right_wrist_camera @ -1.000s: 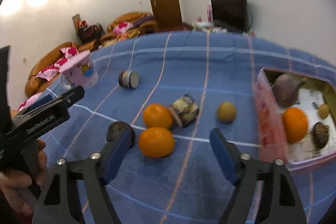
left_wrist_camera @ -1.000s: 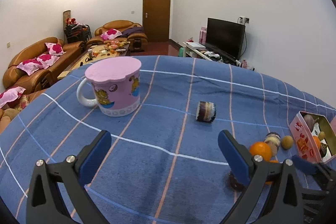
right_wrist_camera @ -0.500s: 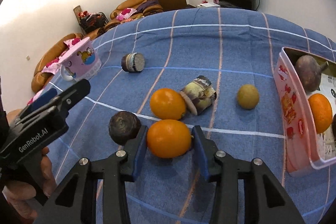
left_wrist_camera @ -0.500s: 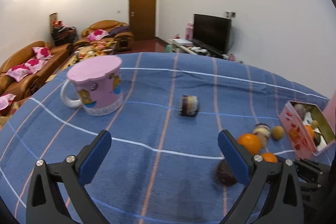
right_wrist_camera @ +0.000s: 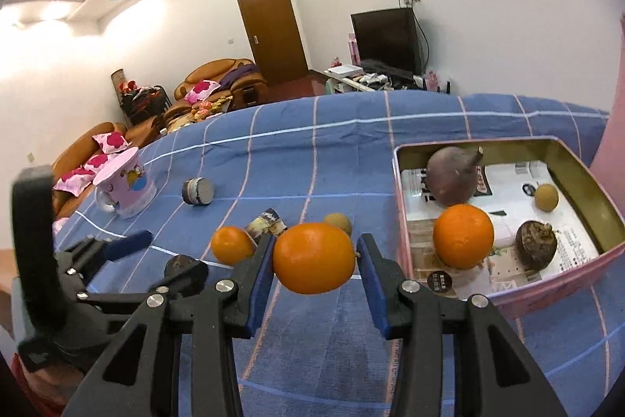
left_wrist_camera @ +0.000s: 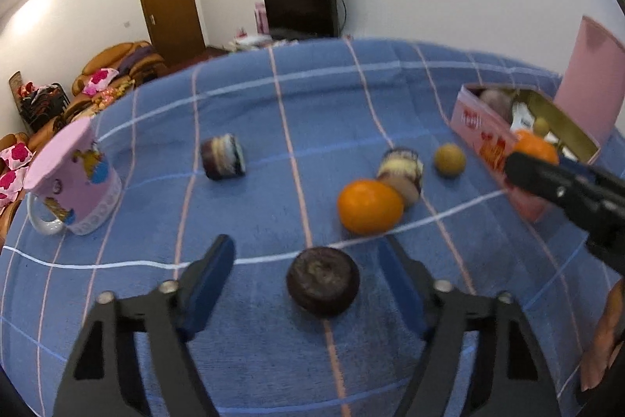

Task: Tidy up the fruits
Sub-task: 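Grasp the dark brown fruit with the left tool while the right tool grasps an orange, then carry the dark fruit and orange into the tin box and open both tools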

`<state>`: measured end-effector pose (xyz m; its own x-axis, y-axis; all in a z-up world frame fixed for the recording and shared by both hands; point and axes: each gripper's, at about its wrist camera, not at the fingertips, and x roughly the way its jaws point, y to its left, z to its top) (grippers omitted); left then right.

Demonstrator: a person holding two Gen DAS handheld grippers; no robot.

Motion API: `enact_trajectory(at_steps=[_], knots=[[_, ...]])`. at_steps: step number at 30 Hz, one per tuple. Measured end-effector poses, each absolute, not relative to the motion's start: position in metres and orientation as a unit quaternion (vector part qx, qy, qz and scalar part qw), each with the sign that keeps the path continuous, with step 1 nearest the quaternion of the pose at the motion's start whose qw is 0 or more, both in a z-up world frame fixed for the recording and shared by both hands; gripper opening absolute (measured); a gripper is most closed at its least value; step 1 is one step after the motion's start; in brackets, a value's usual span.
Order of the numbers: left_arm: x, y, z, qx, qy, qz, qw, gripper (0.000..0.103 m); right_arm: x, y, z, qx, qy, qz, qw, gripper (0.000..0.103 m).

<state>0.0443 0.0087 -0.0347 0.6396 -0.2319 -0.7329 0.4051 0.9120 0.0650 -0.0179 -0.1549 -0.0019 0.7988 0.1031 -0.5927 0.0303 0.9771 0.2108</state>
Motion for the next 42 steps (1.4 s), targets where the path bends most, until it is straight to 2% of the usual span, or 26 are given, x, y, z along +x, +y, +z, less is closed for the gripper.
enact_trajectory(at_steps=[3,6,8,9,16,26,42], knots=[[0.055,0.006,-0.047,0.109,0.423,-0.176,0.882,0.066,-0.019,-0.153,-0.003,0.101,0.317,0.024,0.943,0.044],[0.056,0.011,-0.047,0.088,0.428,-0.192,0.879,0.06,-0.021,-0.151,-0.002,0.098,0.315,0.029,0.943,0.044],[0.052,0.009,-0.046,0.092,0.425,-0.196,0.879,0.051,-0.02,-0.151,-0.003,0.098,0.317,0.031,0.943,0.044],[0.05,0.009,-0.046,0.094,0.423,-0.198,0.879,0.039,-0.02,-0.151,-0.003,0.099,0.318,0.031,0.943,0.044],[0.046,0.016,-0.037,0.094,0.399,-0.147,0.9,0.04,-0.025,-0.155,0.003,0.095,0.296,0.021,0.95,0.044],[0.022,0.029,-0.009,0.056,0.287,-0.031,0.956,0.04,-0.042,-0.14,0.022,0.014,0.223,-0.013,0.975,0.045],[0.001,0.001,-0.001,0.025,0.256,-0.035,0.966,0.04,-0.055,-0.17,0.028,0.004,0.202,-0.023,0.979,0.045]])
